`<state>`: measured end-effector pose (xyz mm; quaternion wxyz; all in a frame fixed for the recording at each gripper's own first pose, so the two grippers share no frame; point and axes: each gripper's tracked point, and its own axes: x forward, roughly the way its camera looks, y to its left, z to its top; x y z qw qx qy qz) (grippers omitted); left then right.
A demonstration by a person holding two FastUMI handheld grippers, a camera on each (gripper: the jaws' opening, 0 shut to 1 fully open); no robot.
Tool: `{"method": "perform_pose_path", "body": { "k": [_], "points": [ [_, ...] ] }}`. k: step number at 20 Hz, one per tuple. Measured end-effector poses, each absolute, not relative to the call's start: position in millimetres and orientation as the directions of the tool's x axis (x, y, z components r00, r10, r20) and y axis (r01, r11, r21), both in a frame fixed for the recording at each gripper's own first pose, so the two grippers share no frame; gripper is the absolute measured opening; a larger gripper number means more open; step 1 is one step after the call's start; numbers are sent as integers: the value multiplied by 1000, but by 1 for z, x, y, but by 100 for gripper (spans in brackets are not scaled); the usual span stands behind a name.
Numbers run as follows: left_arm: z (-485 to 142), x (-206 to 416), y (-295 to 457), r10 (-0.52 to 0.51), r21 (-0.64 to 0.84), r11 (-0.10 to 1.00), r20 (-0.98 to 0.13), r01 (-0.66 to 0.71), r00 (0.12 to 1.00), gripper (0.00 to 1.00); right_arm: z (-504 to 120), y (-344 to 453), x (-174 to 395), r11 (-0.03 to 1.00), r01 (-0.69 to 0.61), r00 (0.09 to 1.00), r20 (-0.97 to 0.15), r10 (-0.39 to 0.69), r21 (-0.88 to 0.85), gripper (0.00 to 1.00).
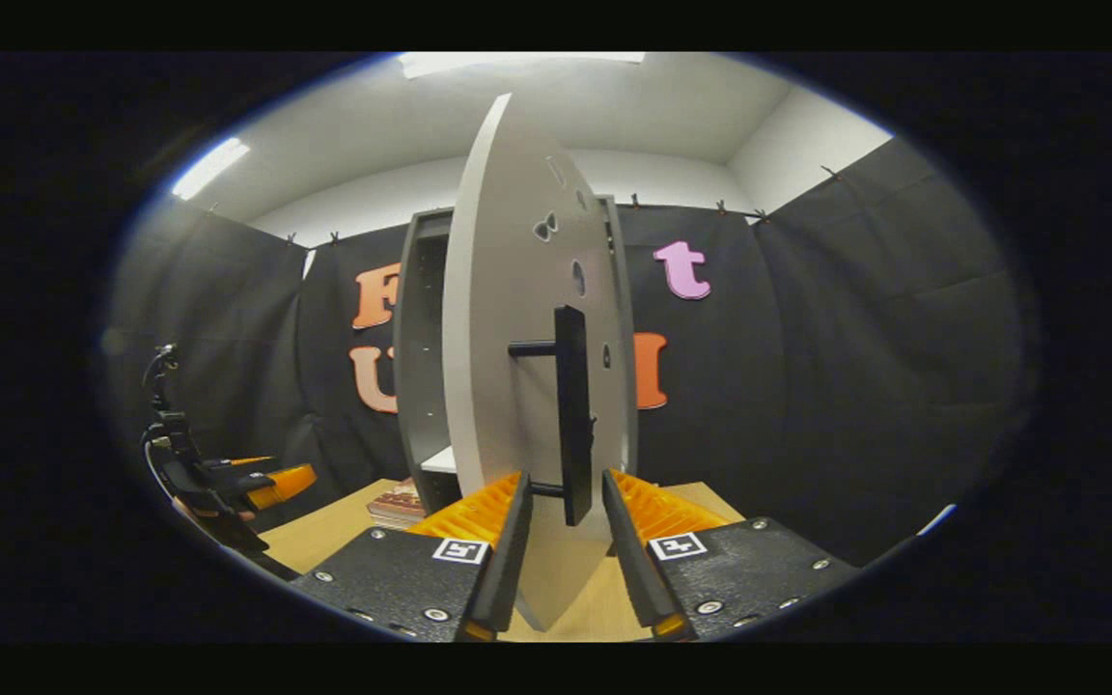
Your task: Open the cabinet door with the right hand, grasp the bottle in the cabinet with the left hand and place it on the coaster, then close the cabinet door with the right hand.
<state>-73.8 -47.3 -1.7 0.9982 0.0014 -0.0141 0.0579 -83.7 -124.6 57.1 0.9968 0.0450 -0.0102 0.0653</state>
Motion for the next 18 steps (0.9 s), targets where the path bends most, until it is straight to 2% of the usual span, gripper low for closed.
{"method": "perform_pose_path", "body": {
  "k": [1,2,4,9,10,12,17,18],
  "points": [
    [-1,-72,-42,117,-7,993,28,-117,993,97,57,-113,-79,985,-149,989,27,148,82,56],
    [-1,-70,-36,118,-12,993,29,-117,993,100,60,-101,-75,983,-165,986,26,164,78,46],
    [0,-64,-22,116,-17,993,28,-115,993,98,63,-84,-67,981,-182,983,27,181,60,42],
    [-2,-45,6,86,2,996,21,-86,996,99,64,-27,-35,972,-221,975,25,220,80,45],
    [-1,-41,12,76,3,997,22,-76,997,97,65,-15,-25,970,-227,974,28,225,89,41],
    [-1,-31,21,53,-6,999,19,-53,998,98,64,9,-3,967,-231,973,34,229,106,45],
    [5,-9,46,-13,-10,1000,28,14,1000,98,64,50,47,980,-168,986,43,164,104,45],
    [7,-4,50,-27,-8,1000,28,27,999,98,65,57,57,985,-150,988,41,147,87,49]
  ]
}}
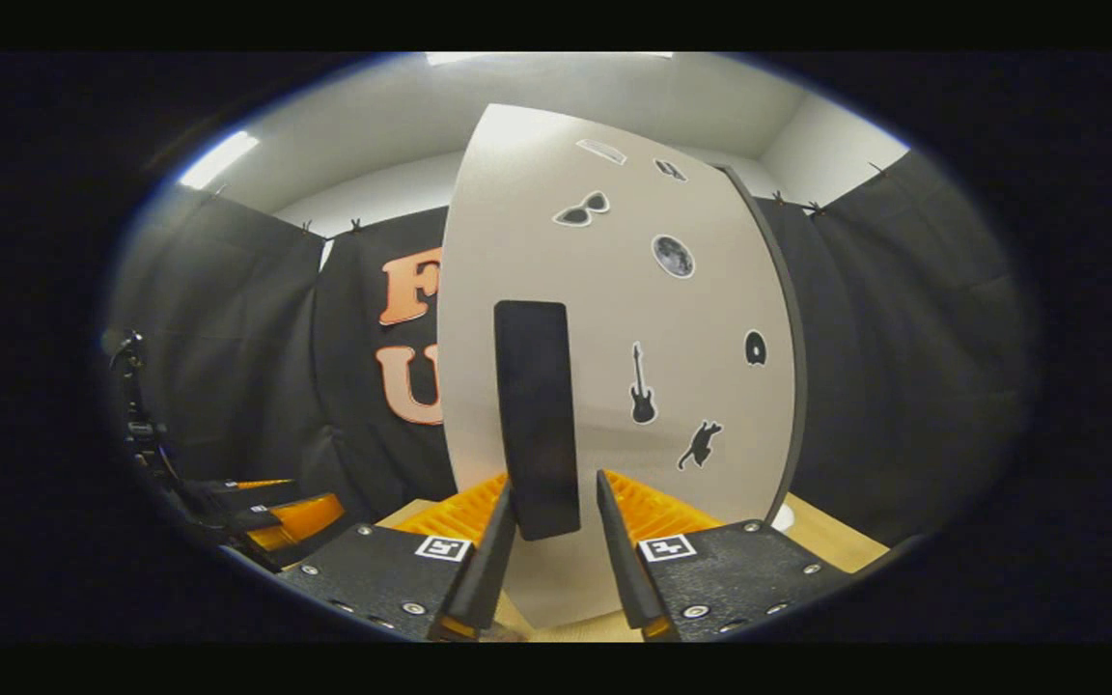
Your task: Open the cabinet door with the right hand, grasp the bottle in the cabinet with the left hand and place it on the coaster, then close the cabinet door with the right hand.
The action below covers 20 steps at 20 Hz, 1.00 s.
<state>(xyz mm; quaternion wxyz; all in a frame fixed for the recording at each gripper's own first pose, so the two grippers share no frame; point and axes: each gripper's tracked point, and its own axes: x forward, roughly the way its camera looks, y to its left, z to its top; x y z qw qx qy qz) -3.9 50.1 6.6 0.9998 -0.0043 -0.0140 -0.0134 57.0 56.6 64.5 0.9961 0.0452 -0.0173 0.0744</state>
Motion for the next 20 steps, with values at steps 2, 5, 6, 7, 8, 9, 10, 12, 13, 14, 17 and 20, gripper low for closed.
{"method": "perform_pose_path", "body": {
  "k": [2,5,6,7,8,9,10,12,13,14,17,20],
  "points": [
    [9,4,58,-48,-11,999,23,48,999,100,65,56,62,990,-122,992,35,120,72,53],
    [6,9,61,-70,-32,997,6,70,998,99,63,59,76,991,-102,995,25,100,92,58],
    [5,10,62,-66,-34,997,0,66,998,100,62,65,82,989,-101,995,19,99,104,60],
    [5,11,63,-65,-37,997,4,65,998,98,63,69,88,988,-105,994,14,104,110,63],
    [6,11,63,-59,-37,998,6,59,998,98,64,72,92,988,-112,994,11,111,110,66],
    [7,12,64,-52,-35,998,10,53,999,98,64,75,96,988,-117,993,11,117,103,66],
    [8,13,65,-44,-32,999,7,44,999,97,64,75,102,988,-119,993,13,118,94,74],
    [10,16,66,-26,-28,999,11,26,1000,97,59,76,114,987,-128,992,12,127,95,75],
    [9,17,67,-17,-29,999,8,17,1000,97,53,78,118,985,-138,990,1,139,105,77],
    [9,19,66,-9,-30,999,8,9,1000,99,53,80,124,982,-148,989,-6,150,116,81],
    [11,21,68,27,-24,999,10,-26,1000,98,52,92,151,972,-177,983,-14,182,155,92],
    [11,25,67,52,-22,998,7,-52,999,97,50,94,167,970,-176,984,-8,180,167,93]
  ]
}}
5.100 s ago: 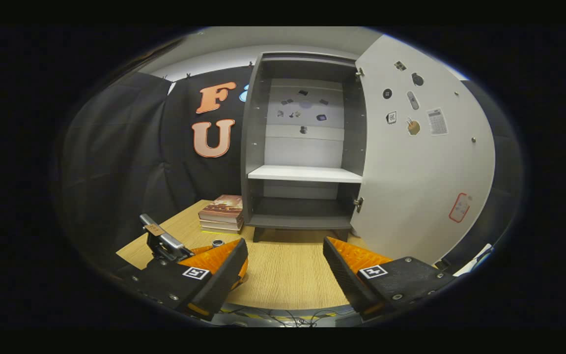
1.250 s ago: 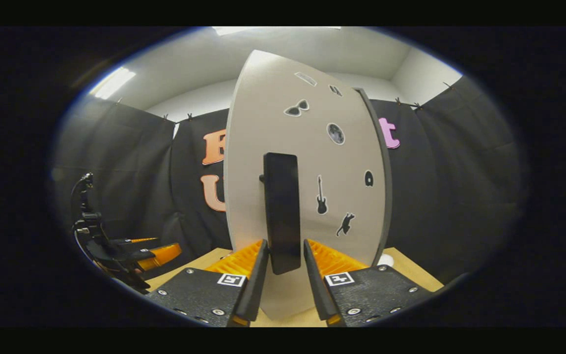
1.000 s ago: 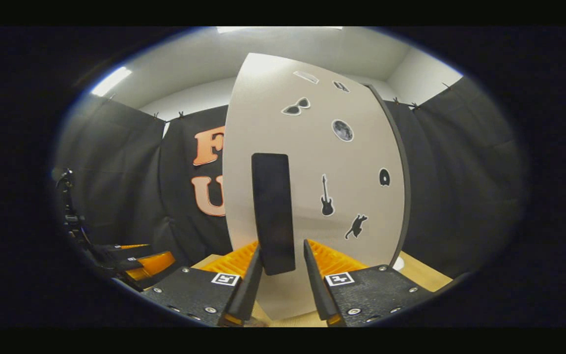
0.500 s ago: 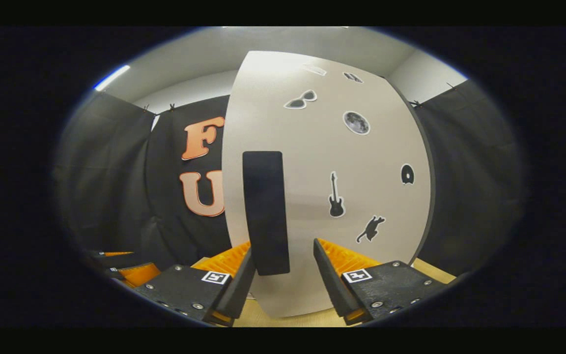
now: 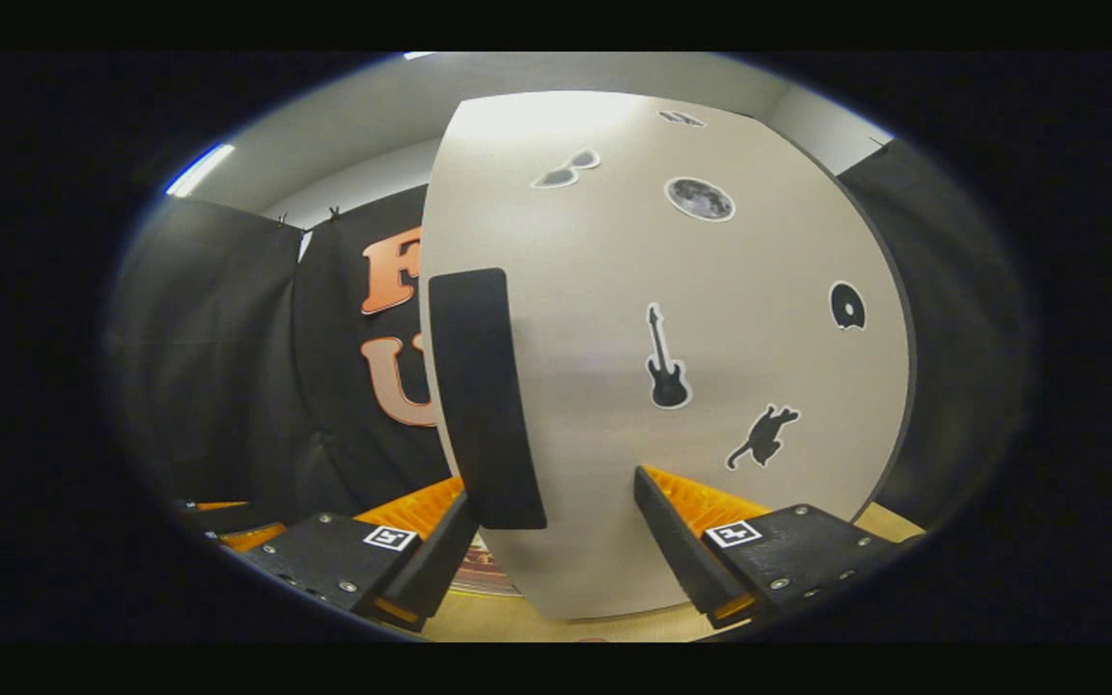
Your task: Open the cabinet door with the right hand, grasp the bottle in the cabinet with the left hand and place it on the coaster, then close the cabinet door with the right hand.
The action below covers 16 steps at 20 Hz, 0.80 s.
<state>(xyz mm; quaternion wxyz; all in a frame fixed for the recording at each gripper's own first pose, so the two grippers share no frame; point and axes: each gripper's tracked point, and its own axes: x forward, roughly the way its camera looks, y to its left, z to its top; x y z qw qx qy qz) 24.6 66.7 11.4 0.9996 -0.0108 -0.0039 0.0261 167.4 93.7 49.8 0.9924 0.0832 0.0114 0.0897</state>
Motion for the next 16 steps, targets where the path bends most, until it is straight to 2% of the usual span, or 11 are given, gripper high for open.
{"method": "perform_pose_path", "body": {
  "k": [2,9,14,16],
  "points": [
    [13,22,66,71,-18,997,8,-71,997,99,48,96,175,977,-164,986,-3,166,140,94],
    [13,20,76,125,-27,992,9,-125,992,97,49,99,192,982,-141,990,4,142,127,95],
    [12,22,81,118,-22,993,7,-117,993,99,48,98,194,985,-127,992,13,126,119,97],
    [10,24,82,101,-23,995,6,-101,995,99,44,101,189,984,-132,991,4,133,116,94]
  ]
}}
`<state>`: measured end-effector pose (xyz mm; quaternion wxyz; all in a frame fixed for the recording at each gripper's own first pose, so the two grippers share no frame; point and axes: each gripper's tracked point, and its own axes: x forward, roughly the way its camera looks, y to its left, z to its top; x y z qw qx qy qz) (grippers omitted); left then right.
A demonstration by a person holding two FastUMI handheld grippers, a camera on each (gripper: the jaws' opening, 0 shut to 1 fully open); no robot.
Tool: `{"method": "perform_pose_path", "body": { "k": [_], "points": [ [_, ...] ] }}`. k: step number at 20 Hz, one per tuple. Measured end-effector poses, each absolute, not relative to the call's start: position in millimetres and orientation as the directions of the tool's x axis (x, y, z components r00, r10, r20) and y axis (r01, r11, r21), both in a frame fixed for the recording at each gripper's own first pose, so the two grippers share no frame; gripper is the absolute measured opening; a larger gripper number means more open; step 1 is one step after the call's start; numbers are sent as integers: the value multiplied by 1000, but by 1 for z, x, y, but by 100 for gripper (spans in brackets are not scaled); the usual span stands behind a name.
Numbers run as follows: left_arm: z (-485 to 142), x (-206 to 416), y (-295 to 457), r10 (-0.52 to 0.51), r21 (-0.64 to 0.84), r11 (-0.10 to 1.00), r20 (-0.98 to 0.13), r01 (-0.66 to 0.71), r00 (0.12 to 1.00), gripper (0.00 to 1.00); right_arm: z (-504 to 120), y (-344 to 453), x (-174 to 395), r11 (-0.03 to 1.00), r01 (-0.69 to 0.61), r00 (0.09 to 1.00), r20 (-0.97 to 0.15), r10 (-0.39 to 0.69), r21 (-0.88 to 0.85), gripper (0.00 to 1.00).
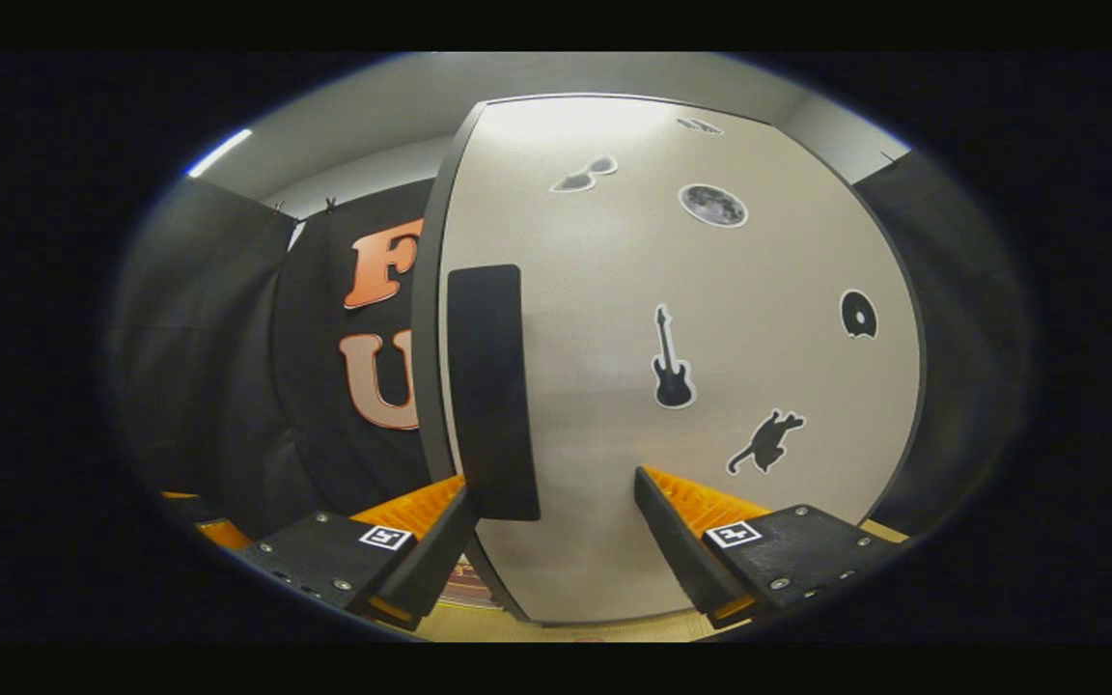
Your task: Open the cabinet door with the right hand, grasp the bottle in the cabinet with the left hand and place it on the coaster, then close the cabinet door with the right hand.
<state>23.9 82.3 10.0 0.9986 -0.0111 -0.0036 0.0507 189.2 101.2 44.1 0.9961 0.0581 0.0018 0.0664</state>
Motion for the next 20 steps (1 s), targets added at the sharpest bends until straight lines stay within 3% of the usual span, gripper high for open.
{"method": "perform_pose_path", "body": {
  "k": [3,4,8,9,11,20],
  "points": [
    [9,30,87,71,-1,997,6,-71,997,100,46,106,169,984,-132,991,7,132,122,95],
    [10,32,87,60,1,998,7,-60,998,95,47,106,159,985,-128,992,11,128,119,95],
    [11,39,81,12,-10,1000,4,-12,1000,100,57,94,112,989,-104,994,29,102,103,95],
    [11,40,78,8,-9,1000,2,-8,1000,95,59,89,100,990,-97,995,33,94,100,95],
    [15,36,71,6,-7,1000,14,-6,1000,97,68,77,80,992,-89,995,58,84,93,95],
    [25,-4,21,143,-25,990,52,-142,988,99,69,21,2,985,-171,981,86,172,-20,95]
  ]
}}
